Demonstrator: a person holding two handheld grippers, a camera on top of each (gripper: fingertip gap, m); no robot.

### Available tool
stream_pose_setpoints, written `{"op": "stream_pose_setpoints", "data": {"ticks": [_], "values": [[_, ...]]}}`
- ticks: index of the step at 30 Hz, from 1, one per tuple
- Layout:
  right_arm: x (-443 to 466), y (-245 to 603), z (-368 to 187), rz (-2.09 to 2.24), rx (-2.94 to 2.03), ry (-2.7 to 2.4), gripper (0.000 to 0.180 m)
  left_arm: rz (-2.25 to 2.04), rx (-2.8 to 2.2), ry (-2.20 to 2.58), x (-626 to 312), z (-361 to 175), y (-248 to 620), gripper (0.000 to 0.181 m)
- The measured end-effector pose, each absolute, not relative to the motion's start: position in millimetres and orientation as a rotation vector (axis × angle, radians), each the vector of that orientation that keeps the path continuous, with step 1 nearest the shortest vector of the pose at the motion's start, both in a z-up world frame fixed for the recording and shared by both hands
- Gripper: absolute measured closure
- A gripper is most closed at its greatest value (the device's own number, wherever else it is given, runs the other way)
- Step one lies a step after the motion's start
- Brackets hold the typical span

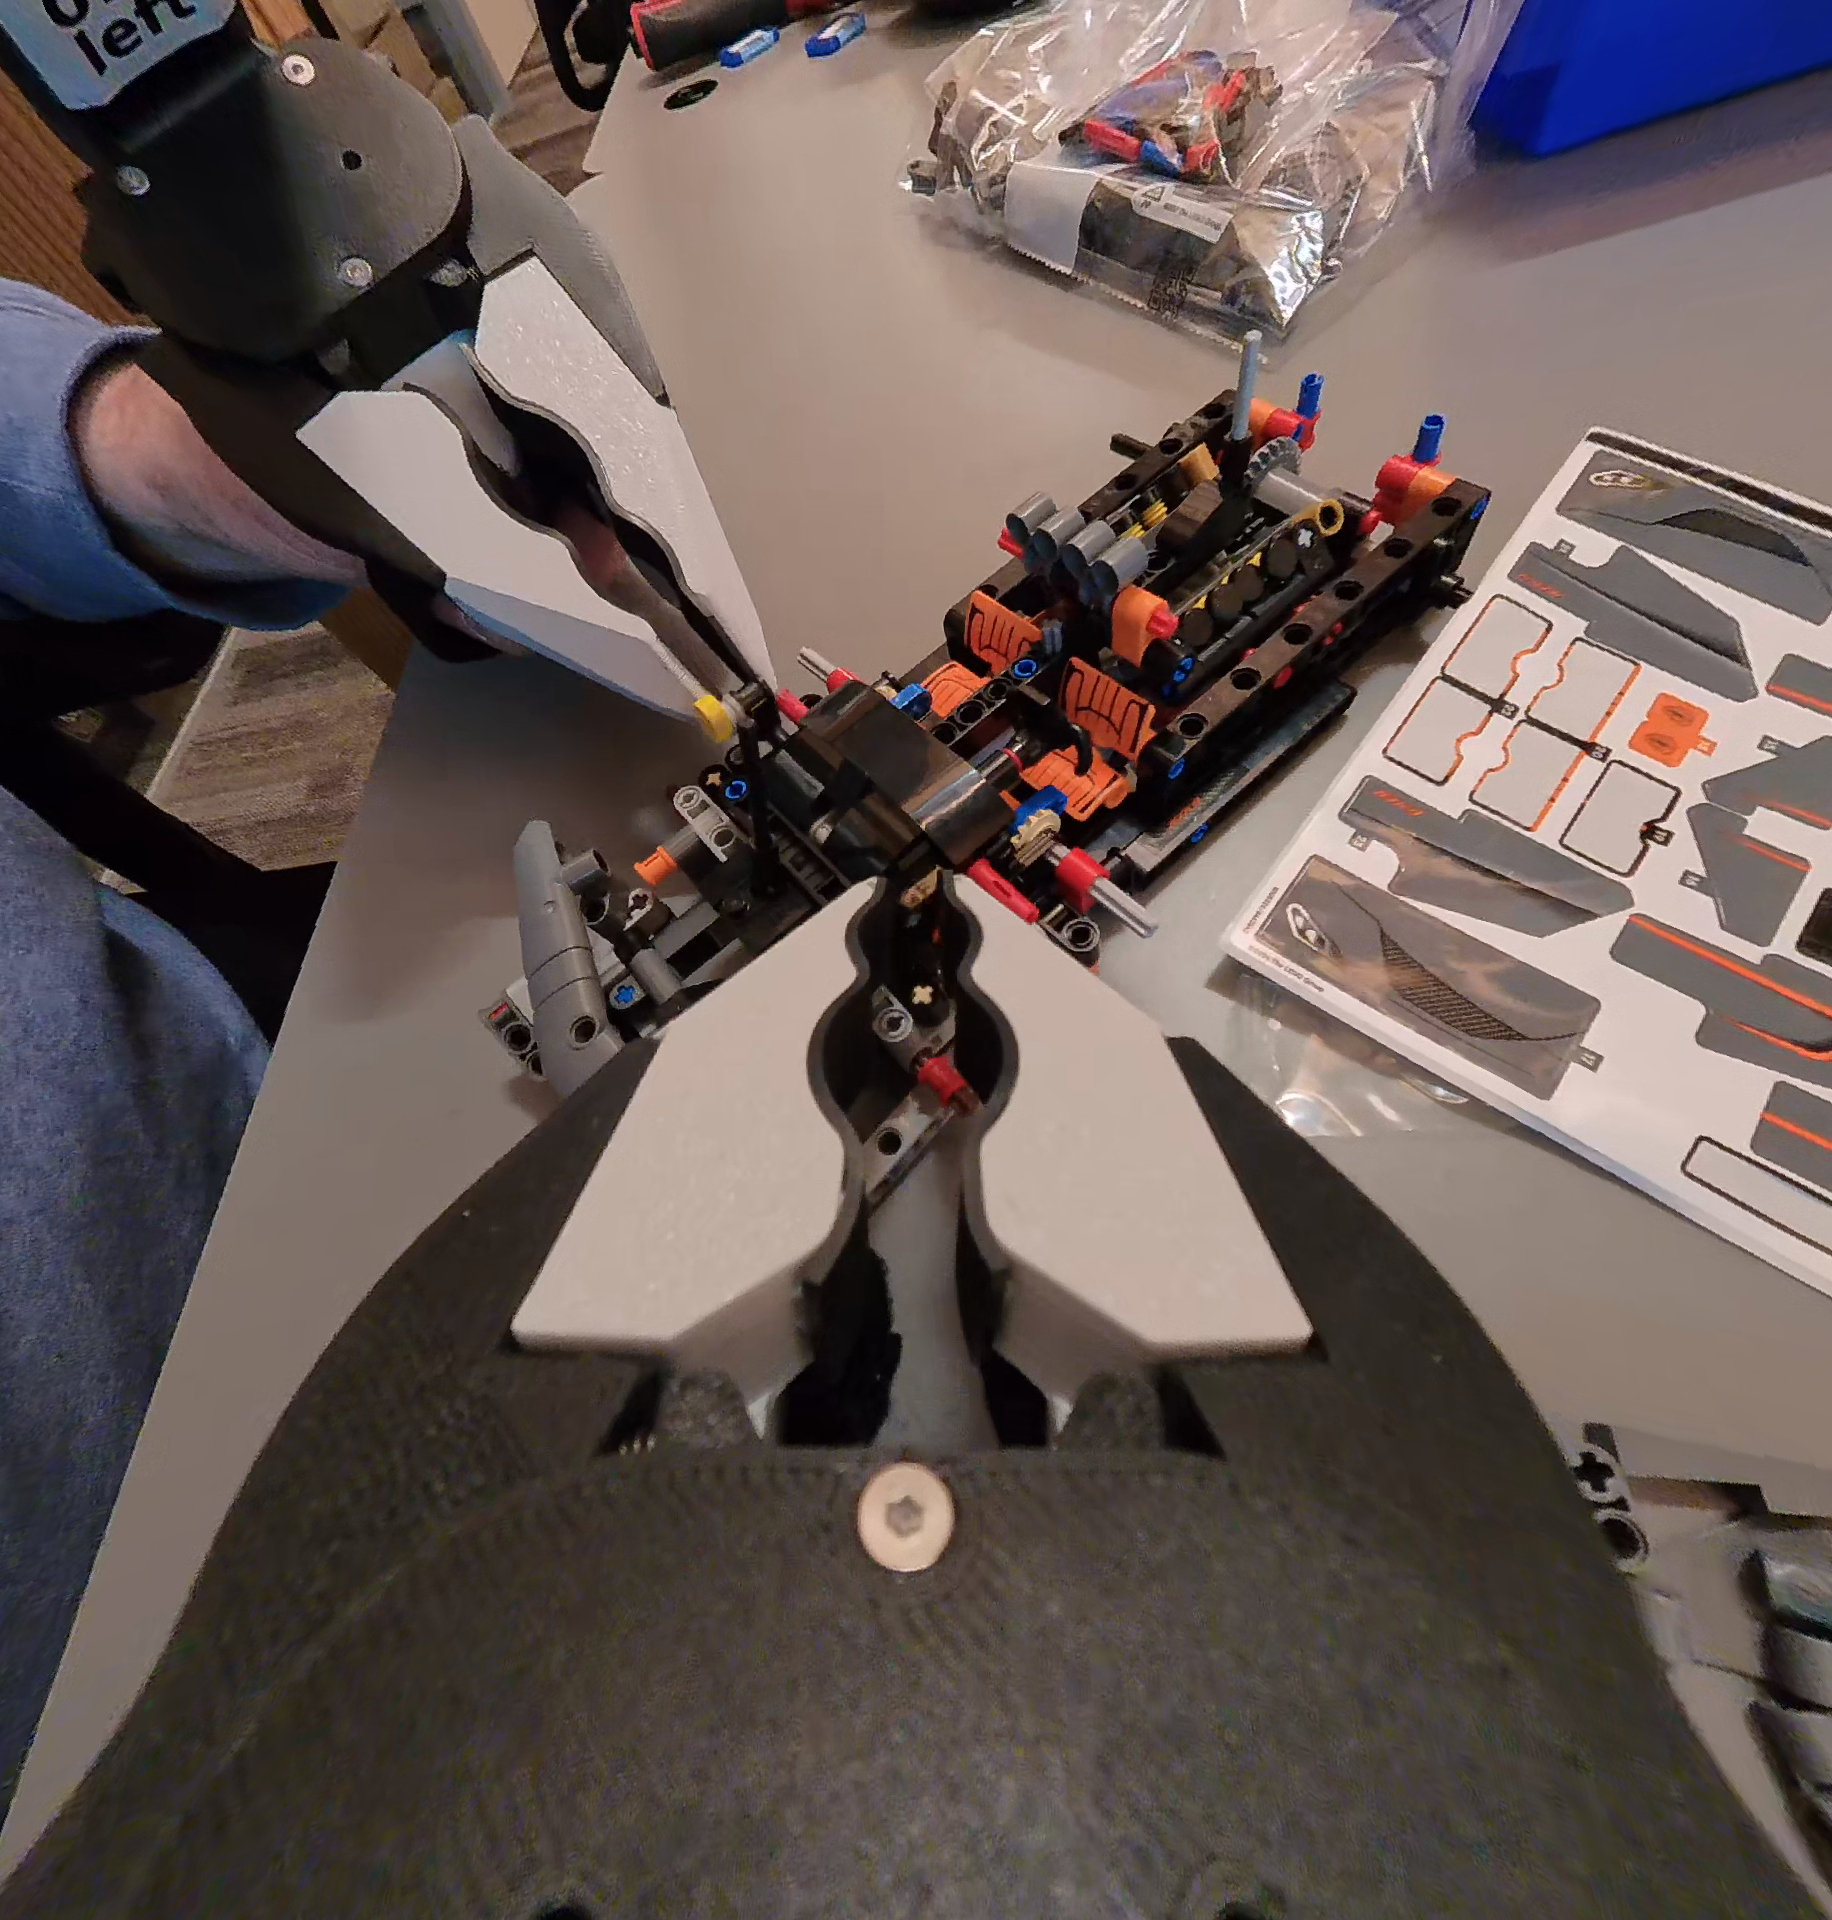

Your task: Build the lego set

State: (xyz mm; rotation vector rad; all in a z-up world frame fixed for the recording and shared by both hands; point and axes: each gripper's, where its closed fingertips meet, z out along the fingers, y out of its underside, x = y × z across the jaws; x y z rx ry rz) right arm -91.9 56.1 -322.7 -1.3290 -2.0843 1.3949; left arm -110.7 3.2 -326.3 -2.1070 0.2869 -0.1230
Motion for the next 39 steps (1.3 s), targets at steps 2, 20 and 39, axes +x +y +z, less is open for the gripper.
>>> {"op": "stream_pose_setpoints", "data": {"ticks": [2,20,39], "values": [[-91.8,56.2,-322.6,1.399,-1.332,-2.084,0.176,-0.121,-2.105,0.282,-110.9,-325.9,3.5,0.175],[-91.6,57.3,-322.6,1.406,-1.337,-2.084,0.178,-0.127,-2.122,0.278,-109.0,-328.6,4.9,0.175],[-91.0,57.2,-322.9,1.404,-1.330,-2.088,0.180,-0.140,-2.135,0.258,-107.9,-329.4,3.6,0.176]]}}
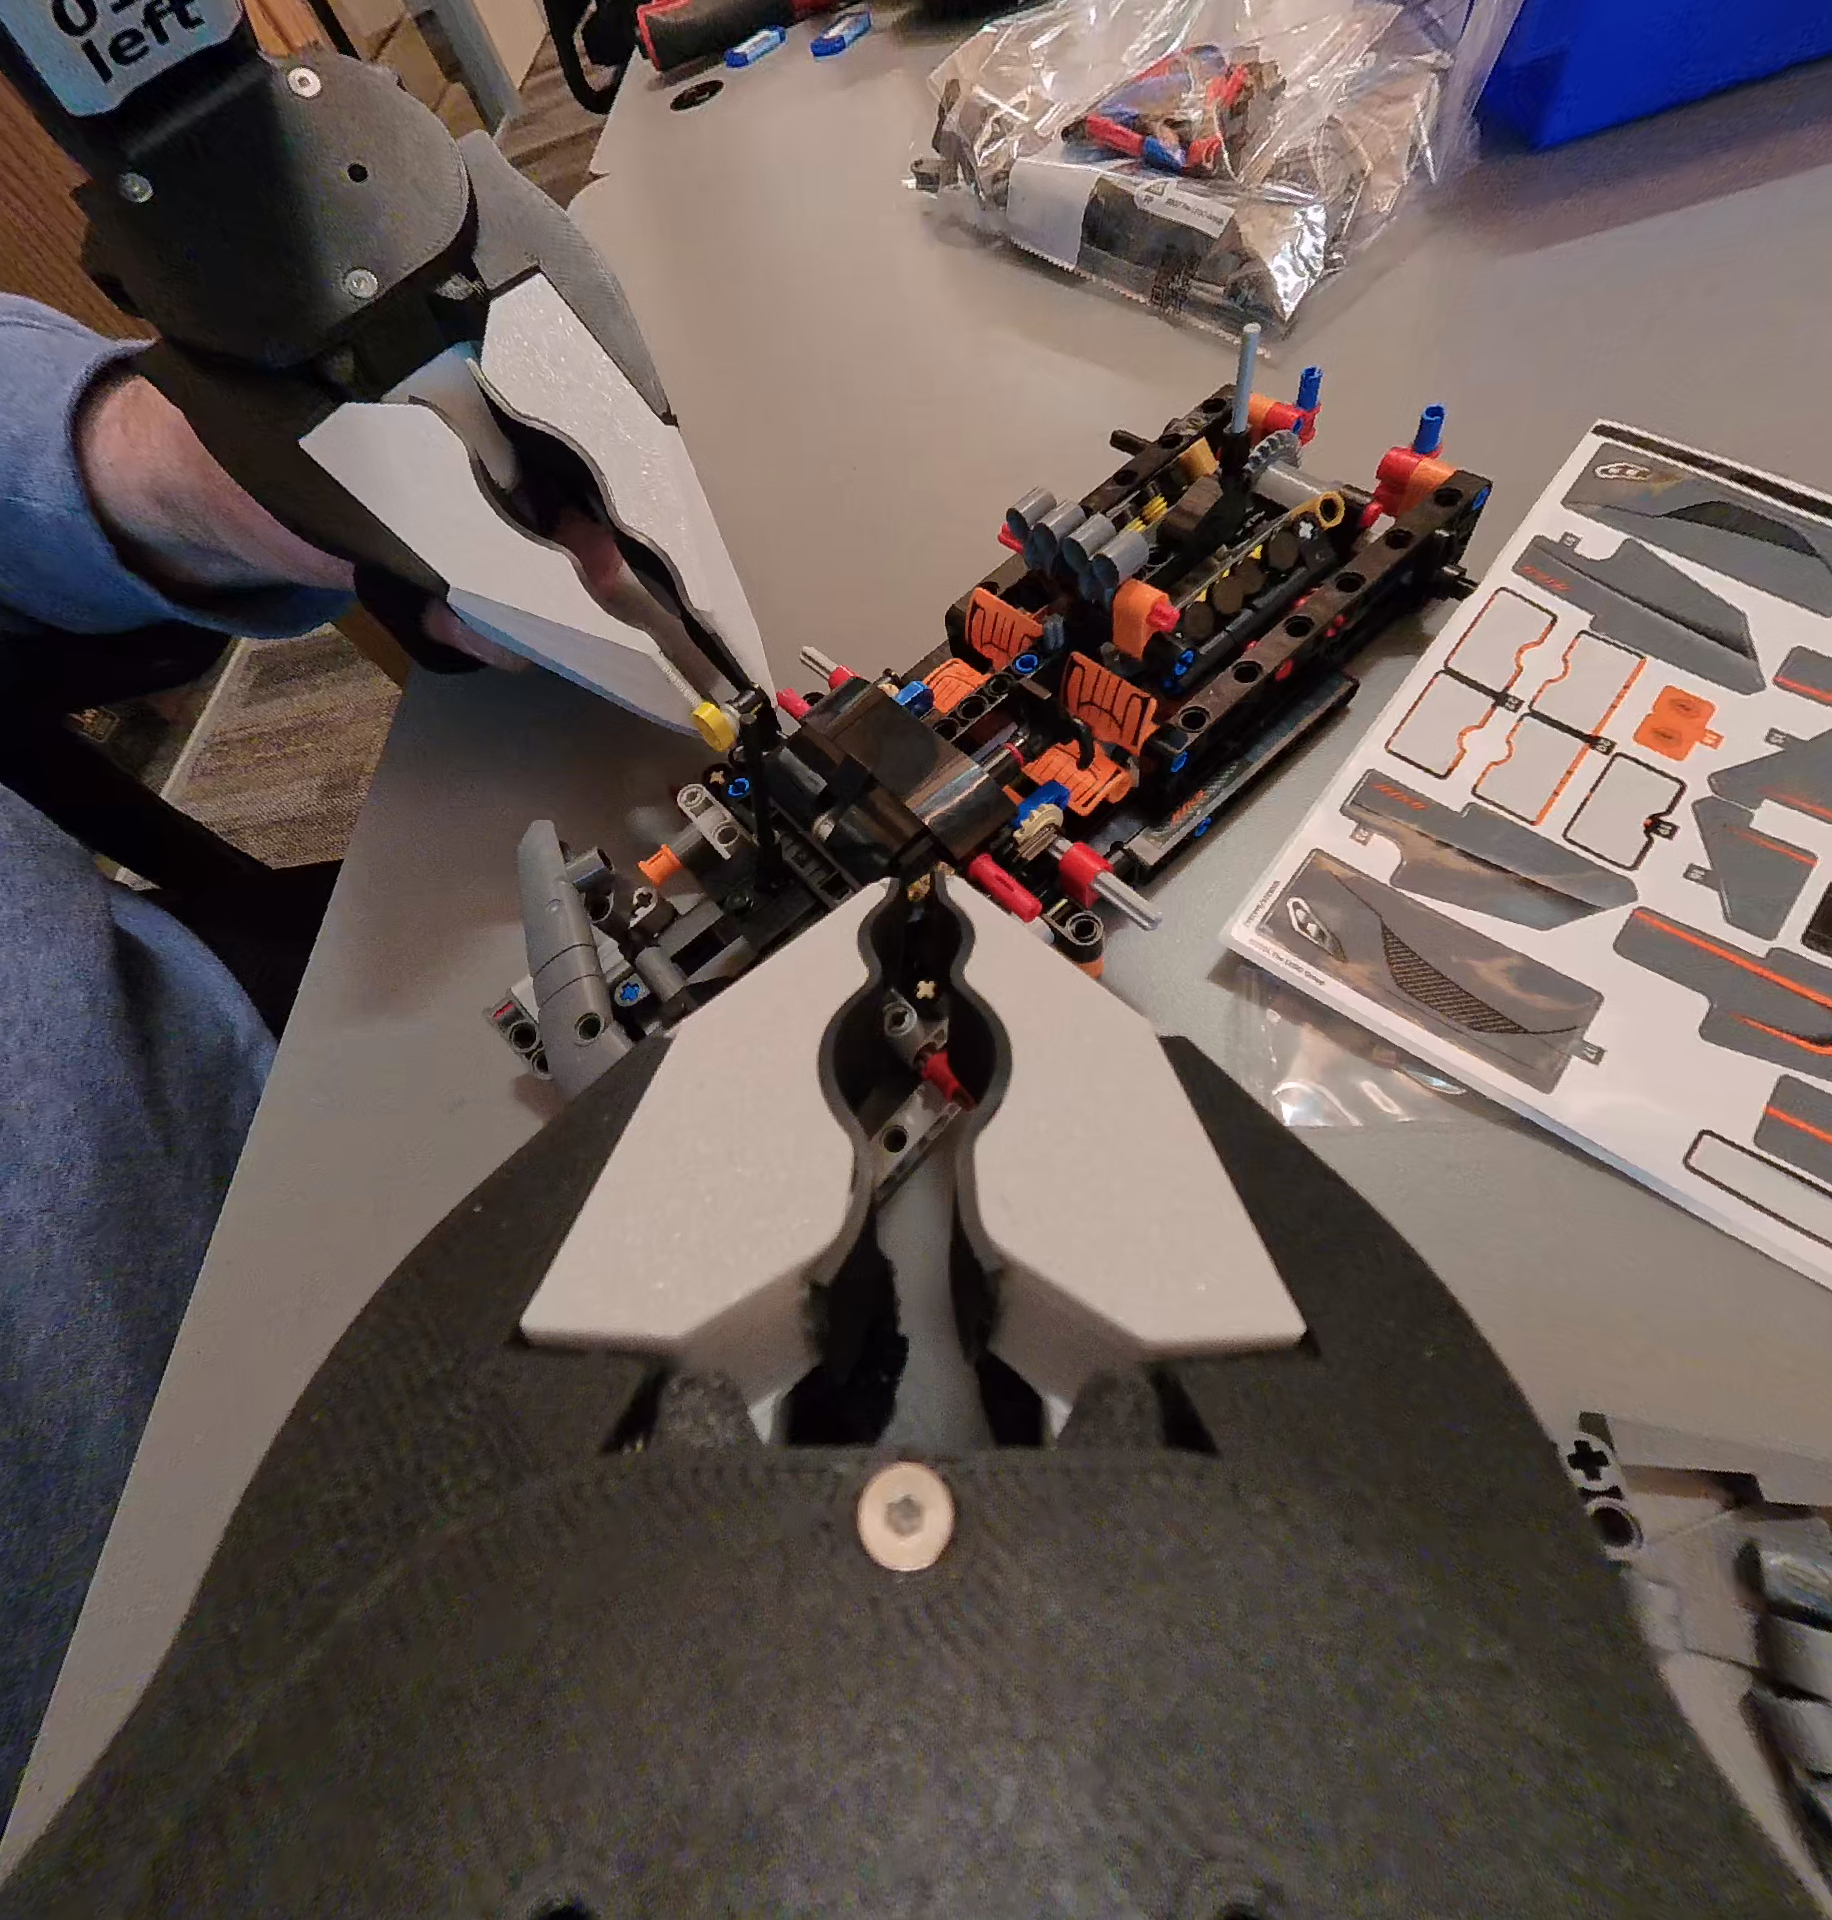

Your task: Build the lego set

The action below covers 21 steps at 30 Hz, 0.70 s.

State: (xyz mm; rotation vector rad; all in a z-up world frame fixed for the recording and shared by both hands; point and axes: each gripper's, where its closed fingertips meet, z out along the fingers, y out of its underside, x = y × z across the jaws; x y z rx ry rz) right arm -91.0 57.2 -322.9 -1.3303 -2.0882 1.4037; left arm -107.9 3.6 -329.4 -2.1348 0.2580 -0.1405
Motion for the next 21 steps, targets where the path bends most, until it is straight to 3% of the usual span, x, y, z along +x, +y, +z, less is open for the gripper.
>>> {"op": "stream_pose_setpoints", "data": {"ticks": [21], "values": [[-93.7,58.2,-323.2,1.435,-1.353,-2.110,0.180,-0.173,-2.133,0.357,-110.8,-331.0,4.8,0.176]]}}
